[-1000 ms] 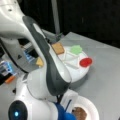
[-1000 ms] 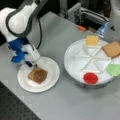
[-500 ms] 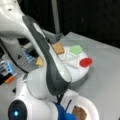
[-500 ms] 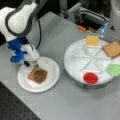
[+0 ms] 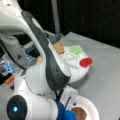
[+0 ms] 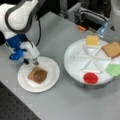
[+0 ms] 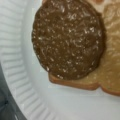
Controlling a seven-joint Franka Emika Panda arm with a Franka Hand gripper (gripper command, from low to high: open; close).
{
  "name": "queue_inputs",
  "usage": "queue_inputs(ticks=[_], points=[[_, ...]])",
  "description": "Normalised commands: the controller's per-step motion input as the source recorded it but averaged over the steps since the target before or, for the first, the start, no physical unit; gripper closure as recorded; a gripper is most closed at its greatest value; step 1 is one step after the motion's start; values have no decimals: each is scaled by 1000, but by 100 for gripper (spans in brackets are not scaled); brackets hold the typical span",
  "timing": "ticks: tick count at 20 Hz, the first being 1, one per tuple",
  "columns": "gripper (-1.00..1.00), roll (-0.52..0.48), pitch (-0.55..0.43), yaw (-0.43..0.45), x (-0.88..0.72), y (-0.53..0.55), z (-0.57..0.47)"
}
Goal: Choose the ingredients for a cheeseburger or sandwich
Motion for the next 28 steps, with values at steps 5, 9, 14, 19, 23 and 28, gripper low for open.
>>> queue_inputs(ticks=[5,9,14,19,23,28], points=[[-100,-229,158,48,-290,288,230],[-100,-345,81,-31,-368,418,153],[-100,-475,26,-145,-366,489,90],[-100,-503,50,-186,-392,556,169],[-100,-471,-10,-152,-414,476,90],[-100,-406,-75,-161,-483,282,2]])
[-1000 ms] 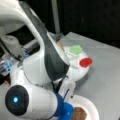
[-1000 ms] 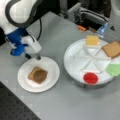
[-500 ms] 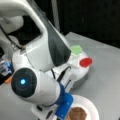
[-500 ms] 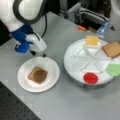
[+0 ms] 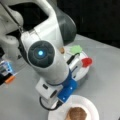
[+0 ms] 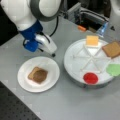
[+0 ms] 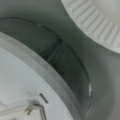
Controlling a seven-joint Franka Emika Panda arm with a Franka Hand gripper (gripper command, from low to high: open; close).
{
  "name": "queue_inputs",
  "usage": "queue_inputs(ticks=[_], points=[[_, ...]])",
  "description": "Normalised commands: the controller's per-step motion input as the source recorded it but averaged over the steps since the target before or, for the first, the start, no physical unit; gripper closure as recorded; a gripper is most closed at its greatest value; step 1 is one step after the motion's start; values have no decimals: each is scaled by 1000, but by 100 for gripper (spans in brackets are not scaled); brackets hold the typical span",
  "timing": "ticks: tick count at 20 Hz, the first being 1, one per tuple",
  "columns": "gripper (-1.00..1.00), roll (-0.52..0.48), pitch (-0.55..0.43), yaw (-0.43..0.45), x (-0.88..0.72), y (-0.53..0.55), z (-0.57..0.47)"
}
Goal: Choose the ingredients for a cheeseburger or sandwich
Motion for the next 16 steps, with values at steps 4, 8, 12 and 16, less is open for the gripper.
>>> queue_inputs(ticks=[4,8,12,16], points=[[-100,-314,-159,-122,-468,189,-79],[-100,-182,-171,-43,-484,319,-26],[-100,-260,-205,0,-499,523,-1],[-100,-322,-232,-17,-505,523,-47]])
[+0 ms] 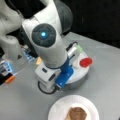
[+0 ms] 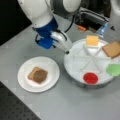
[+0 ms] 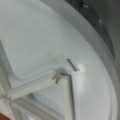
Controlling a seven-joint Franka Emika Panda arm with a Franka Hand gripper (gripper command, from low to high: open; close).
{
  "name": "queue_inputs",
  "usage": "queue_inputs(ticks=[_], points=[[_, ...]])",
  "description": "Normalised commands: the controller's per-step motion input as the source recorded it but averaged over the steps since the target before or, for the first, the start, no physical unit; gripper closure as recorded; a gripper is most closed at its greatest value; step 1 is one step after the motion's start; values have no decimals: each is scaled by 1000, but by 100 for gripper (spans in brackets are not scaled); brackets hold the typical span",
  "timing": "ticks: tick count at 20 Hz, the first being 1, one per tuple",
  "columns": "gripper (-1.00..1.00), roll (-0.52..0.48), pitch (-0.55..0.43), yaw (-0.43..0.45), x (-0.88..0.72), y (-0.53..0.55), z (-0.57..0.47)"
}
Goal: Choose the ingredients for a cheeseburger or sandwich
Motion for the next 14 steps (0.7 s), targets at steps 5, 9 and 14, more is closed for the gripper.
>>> queue_inputs(ticks=[5,9,14], points=[[-100,-337,-235,-34,-479,313,-67],[-100,-288,-216,-42,-383,170,-75],[-100,-236,-177,-58,-320,187,-72]])
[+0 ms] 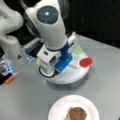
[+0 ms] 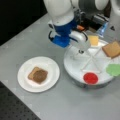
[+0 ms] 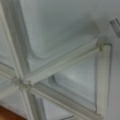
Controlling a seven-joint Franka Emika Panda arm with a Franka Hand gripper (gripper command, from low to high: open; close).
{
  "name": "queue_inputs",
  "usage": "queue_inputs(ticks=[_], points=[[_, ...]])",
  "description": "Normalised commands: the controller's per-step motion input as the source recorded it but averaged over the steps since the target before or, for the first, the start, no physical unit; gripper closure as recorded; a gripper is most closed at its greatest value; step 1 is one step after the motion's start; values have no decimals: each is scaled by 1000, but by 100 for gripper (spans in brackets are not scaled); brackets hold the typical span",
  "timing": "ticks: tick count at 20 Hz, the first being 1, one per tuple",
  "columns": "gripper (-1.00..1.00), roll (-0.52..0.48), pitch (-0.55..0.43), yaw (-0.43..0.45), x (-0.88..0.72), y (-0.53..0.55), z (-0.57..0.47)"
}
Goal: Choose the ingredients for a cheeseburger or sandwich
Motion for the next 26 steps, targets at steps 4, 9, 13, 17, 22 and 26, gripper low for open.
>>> queue_inputs(ticks=[4,9,13,17,22,26], points=[[-100,-216,-152,-68,-296,225,-55],[-100,-223,-165,-72,-281,247,-115],[-100,-236,-215,-23,-287,209,-178],[-100,-230,-292,54,-324,166,-183],[-100,-182,-274,127,-414,148,-139],[-100,-161,-231,194,-447,131,-102]])
